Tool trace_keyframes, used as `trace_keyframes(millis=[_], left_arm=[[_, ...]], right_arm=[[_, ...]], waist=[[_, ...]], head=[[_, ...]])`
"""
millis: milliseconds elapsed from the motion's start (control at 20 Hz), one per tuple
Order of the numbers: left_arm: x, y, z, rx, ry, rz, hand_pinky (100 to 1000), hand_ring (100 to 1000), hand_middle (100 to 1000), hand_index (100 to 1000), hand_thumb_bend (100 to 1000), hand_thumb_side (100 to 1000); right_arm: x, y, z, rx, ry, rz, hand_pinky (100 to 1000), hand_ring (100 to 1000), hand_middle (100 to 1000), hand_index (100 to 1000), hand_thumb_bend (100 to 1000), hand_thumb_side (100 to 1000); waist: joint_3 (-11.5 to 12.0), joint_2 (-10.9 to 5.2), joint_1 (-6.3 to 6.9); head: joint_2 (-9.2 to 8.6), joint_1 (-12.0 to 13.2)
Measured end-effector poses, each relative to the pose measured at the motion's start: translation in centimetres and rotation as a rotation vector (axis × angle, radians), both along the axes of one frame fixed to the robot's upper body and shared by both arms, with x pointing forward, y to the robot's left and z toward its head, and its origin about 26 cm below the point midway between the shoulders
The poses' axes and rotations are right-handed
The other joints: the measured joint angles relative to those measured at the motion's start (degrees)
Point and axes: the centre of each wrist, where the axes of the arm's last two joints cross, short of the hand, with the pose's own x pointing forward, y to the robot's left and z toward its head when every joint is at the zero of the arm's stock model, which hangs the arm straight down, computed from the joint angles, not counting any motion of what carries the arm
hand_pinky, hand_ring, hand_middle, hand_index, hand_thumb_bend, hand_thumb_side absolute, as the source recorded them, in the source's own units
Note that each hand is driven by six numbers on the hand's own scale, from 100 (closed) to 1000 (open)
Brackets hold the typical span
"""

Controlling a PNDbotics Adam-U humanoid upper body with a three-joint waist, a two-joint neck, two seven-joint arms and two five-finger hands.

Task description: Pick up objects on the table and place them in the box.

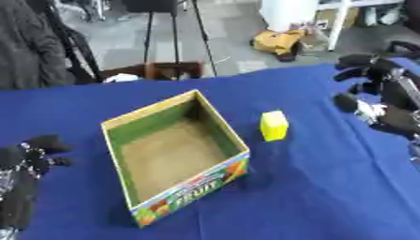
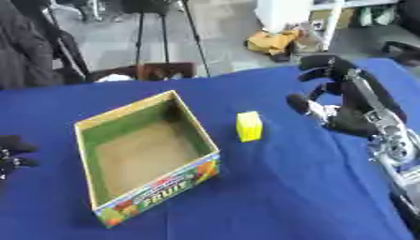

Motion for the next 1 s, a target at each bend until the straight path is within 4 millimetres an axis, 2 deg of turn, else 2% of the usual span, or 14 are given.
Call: trace_keyframes(millis=[550, 850, 1000], left_arm=[[0.0, 0.0, 0.0, 0.000, 0.000, 0.000, 587, 698, 578, 739, 812, 898], [0.0, -0.1, -0.1, -0.005, 0.001, -0.001, 587, 699, 577, 739, 809, 903], [-0.1, -0.1, -0.3, -0.006, 0.007, -0.001, 587, 699, 577, 740, 807, 904]], right_arm=[[0.1, 0.0, 0.0, -0.003, 0.001, -0.001, 474, 729, 730, 821, 665, 542], [0.5, 0.0, 0.3, -0.013, -0.003, 0.000, 477, 731, 735, 823, 677, 538], [1.0, -0.2, 1.3, -0.072, -0.004, 0.013, 486, 741, 750, 830, 696, 502]], waist=[[0.86, 0.36, 0.24], [1.24, 0.87, 1.54], [1.78, 0.87, 2.01]], head=[[0.00, 0.00], [0.18, -0.05], [0.21, -0.18]])
